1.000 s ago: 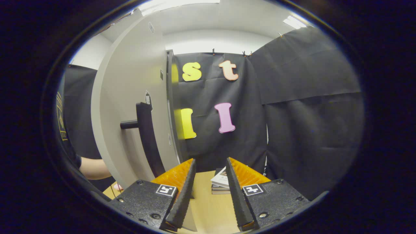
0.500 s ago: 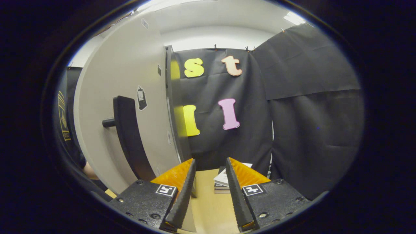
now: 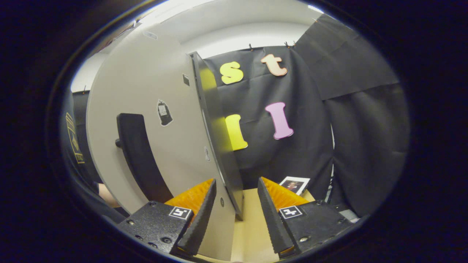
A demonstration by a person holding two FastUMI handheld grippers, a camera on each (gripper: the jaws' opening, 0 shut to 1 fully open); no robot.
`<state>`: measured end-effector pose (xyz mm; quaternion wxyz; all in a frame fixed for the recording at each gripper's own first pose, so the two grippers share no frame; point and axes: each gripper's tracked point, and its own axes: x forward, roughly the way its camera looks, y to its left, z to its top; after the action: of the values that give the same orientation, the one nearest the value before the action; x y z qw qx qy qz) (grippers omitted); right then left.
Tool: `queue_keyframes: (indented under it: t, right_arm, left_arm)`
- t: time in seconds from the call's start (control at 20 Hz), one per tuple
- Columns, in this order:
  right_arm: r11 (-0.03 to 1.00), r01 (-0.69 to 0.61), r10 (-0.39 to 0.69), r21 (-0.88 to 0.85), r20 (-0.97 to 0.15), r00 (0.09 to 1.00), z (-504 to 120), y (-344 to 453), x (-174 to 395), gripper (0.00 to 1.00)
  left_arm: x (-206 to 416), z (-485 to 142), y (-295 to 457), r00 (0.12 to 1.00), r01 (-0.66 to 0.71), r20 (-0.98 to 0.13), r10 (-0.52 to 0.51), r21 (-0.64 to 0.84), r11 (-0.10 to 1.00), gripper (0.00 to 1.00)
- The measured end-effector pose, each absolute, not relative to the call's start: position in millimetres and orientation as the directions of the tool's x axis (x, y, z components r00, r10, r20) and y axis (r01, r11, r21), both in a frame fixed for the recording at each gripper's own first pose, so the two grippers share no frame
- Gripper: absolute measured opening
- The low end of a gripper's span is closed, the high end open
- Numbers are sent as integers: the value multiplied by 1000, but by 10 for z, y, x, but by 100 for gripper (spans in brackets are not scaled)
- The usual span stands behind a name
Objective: Open the cabinet door with the right hand, grasp the bottle in the cabinet with the left hand and place it on the coaster, then close the cabinet door with the right hand.
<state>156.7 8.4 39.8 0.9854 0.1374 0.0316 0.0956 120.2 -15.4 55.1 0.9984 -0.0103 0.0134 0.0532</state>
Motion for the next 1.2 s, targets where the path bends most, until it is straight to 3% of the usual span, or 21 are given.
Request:
queue_keyframes:
  t: [0.15, 0.2, 0.25, 0.5, 0.75, 0.95, 1.1, 1.2]
  right_arm:
    - [932, -235, 267, 276, -83, 960, 214, 141, 1590, 73]
    - [934, -230, 267, 274, -103, 958, 136, 138, 1587, 74]
    - [937, -215, 251, 274, -104, 962, 115, 111, 1557, 74]
    - [962, 11, 11, 271, -78, 997, -95, -21, 992, 70]
    - [953, 173, -100, 251, -279, 955, -911, 225, 266, 75]
    - [964, 217, -133, 156, -426, 895, -1535, 332, -307, 75]
    - [964, 198, -60, 179, -578, 814, -2162, 523, -660, 75]
    - [951, 207, -20, 227, -626, 780, -2346, 561, -764, 75]
  left_arm:
    - [673, 650, 157, 987, -158, 11, 159, -34, 987, 72]
    - [543, 665, 216, 986, -163, 14, 164, -35, 986, 67]
    - [388, 648, 326, 984, -178, 3, 178, -32, 984, 72]
    - [-417, 487, 752, 988, -154, -7, 155, -133, 979, 72]
    - [-977, -577, 1023, 986, -137, -119, 120, -148, 979, 73]
    - [-1297, -1867, 1103, 955, -192, -255, 151, -144, 971, 73]
    - [-1322, -2479, 1142, 927, -254, -307, 217, -85, 964, 73]
    - [-1243, -2545, 1145, 938, -252, -260, 230, -56, 966, 73]
